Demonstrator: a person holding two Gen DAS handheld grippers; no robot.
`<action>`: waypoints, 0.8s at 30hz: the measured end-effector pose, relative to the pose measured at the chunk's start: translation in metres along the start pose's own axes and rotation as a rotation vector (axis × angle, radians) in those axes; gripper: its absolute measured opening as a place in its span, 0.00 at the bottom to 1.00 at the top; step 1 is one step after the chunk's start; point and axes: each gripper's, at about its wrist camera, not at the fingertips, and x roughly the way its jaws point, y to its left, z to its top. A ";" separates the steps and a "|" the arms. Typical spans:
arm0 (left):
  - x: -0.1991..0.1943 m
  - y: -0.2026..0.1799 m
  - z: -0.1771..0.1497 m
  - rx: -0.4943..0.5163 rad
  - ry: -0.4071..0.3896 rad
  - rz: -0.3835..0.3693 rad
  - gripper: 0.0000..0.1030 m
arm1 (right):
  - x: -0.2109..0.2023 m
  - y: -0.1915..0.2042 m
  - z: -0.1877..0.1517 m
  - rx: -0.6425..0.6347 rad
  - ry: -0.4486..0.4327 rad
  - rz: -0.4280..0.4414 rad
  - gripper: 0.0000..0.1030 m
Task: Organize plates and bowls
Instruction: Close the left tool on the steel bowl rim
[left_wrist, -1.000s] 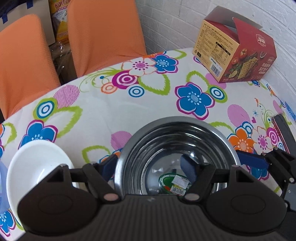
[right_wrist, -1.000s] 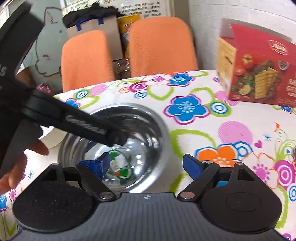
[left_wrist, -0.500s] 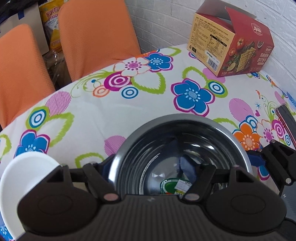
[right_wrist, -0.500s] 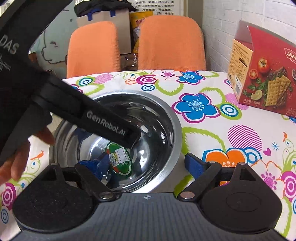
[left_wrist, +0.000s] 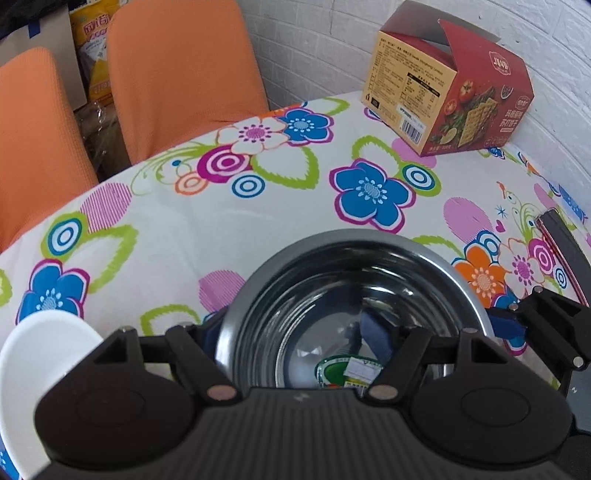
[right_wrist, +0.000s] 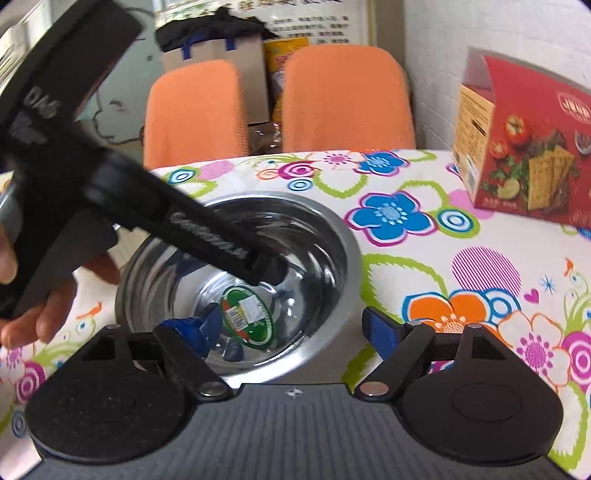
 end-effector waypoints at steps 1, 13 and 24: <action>0.000 -0.001 -0.001 0.007 -0.001 0.011 0.67 | 0.000 0.001 0.000 0.000 0.003 0.007 0.66; -0.021 -0.007 -0.009 -0.095 0.066 -0.030 0.48 | -0.032 0.019 0.001 0.038 0.014 -0.024 0.69; -0.097 -0.039 -0.104 -0.067 0.056 0.030 0.48 | -0.103 0.074 -0.053 0.038 -0.011 0.029 0.72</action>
